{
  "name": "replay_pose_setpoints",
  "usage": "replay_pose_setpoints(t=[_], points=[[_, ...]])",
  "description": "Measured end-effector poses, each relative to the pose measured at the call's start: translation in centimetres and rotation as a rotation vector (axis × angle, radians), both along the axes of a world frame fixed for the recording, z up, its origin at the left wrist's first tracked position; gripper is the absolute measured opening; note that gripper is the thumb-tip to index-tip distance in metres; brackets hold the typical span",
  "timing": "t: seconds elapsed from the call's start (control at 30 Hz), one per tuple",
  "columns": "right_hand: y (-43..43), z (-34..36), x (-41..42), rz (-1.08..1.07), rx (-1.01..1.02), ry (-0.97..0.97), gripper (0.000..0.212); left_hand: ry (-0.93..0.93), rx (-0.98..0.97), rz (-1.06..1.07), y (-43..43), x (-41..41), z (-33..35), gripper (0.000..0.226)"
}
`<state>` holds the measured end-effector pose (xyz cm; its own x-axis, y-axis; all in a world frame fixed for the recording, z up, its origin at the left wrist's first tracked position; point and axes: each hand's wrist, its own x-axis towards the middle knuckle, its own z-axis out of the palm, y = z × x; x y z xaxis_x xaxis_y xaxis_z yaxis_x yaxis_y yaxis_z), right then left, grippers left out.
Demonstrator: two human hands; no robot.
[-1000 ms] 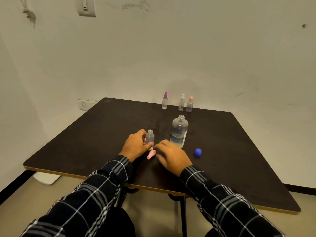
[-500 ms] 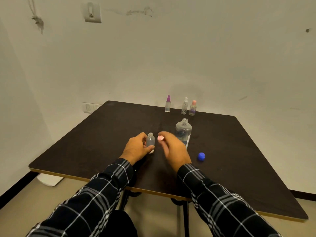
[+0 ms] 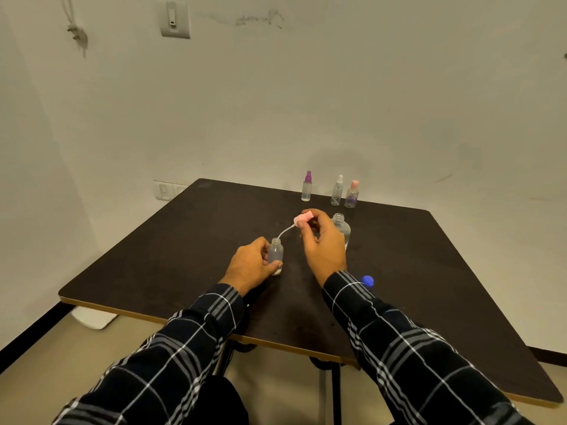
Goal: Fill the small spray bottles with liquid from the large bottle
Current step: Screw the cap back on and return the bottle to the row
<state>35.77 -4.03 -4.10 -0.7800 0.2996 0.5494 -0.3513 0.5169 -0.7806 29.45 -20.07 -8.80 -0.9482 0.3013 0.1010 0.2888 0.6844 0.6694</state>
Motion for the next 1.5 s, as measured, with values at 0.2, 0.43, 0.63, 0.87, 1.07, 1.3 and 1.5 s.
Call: replay_pose_setpoints(t=[0.2,0.43,0.63,0.87,1.07,1.3,1.5], points=[[-0.7,0.1,-1.3,0.019,0.097,-0.199,0.018,-0.014,-0.008,-0.002,0.0,0.0,0.0,0.036],[-2.2,0.4,-2.9,0.062,0.274,-0.458,0.023,0.003,-0.015,-0.017,-0.2,-0.1,-0.1,0.033],[-2.3,0.9,-3.4,0.096,0.371,-0.547,0.026,-0.009,-0.021,-0.025,-0.1,-0.3,-0.2,0.034],[-1.9,1.1,-3.5,-0.016,0.467,-0.601,0.033,-0.009,-0.009,-0.032,0.0,-0.1,-0.1,0.026],[-0.9,0.4,-3.0,0.173,0.333,-0.514,0.048,-0.012,0.021,-0.037,-0.2,-0.2,0.0,0.029],[-1.3,-0.2,-3.4,-0.006,0.292,-0.560,0.028,0.001,0.001,-0.033,-0.2,-0.2,-0.2,0.029],[-1.0,-0.3,-3.5,0.193,0.233,-0.534,0.045,-0.005,-0.002,-0.039,-0.2,-0.3,-0.1,0.032]])
